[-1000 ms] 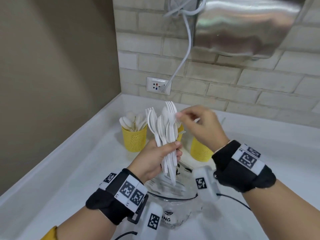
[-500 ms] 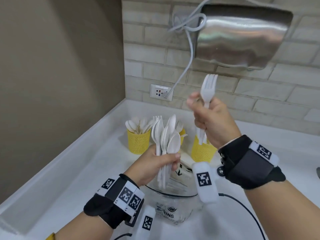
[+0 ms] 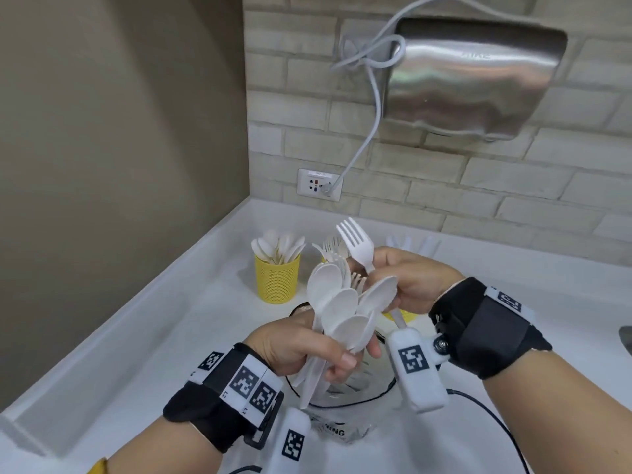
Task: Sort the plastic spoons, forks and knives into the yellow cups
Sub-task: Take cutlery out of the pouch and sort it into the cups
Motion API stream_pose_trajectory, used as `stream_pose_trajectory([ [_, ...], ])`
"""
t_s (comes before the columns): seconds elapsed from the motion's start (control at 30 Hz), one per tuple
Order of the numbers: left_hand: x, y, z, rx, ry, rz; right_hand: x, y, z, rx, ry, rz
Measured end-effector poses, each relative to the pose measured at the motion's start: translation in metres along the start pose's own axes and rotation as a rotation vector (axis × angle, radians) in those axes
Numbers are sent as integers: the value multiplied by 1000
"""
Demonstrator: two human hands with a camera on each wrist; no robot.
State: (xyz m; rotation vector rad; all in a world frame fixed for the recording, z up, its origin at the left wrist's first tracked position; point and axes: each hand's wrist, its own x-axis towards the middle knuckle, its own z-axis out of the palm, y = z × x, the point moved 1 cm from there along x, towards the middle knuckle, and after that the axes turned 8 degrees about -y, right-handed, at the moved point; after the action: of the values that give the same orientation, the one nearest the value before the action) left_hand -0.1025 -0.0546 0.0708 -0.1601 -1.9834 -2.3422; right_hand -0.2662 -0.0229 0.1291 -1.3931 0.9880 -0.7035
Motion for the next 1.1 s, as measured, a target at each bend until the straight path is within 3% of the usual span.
stream_pose_trajectory([
  [0.1, 0, 2, 1, -47, -72, 2, 1, 12, 1, 6, -145, 53],
  [0.2, 0, 2, 0, -132, -112, 46, 1, 16, 6, 14, -198, -19],
  [0.3, 3, 0, -3, -181, -105, 79, -1, 18, 12, 68, -146, -105],
  [0.4, 5, 3, -3, -207, -26, 83, 1, 23, 17, 104, 41, -163],
  [0.5, 13, 6, 1, -74, 229, 61, 7, 25, 15, 217, 342, -178],
  [0.6, 22, 7, 3, 198, 673, -20, 1, 18, -2, 325, 729, -266],
  [0.67, 23, 4, -2, 276, 924, -6, -6, 9, -2, 218, 842, -346],
  [0.77, 29, 1, -6, 503, 1099, -22, -5, -4, 23, -147, 784, -355],
  [0.9, 38, -3, 2, 575, 1093, -50, 9, -1, 34, -366, 765, -227],
  [1.1, 34, -8, 1, 249, 853, 84, 1, 8, 19, 16, 448, -200],
])
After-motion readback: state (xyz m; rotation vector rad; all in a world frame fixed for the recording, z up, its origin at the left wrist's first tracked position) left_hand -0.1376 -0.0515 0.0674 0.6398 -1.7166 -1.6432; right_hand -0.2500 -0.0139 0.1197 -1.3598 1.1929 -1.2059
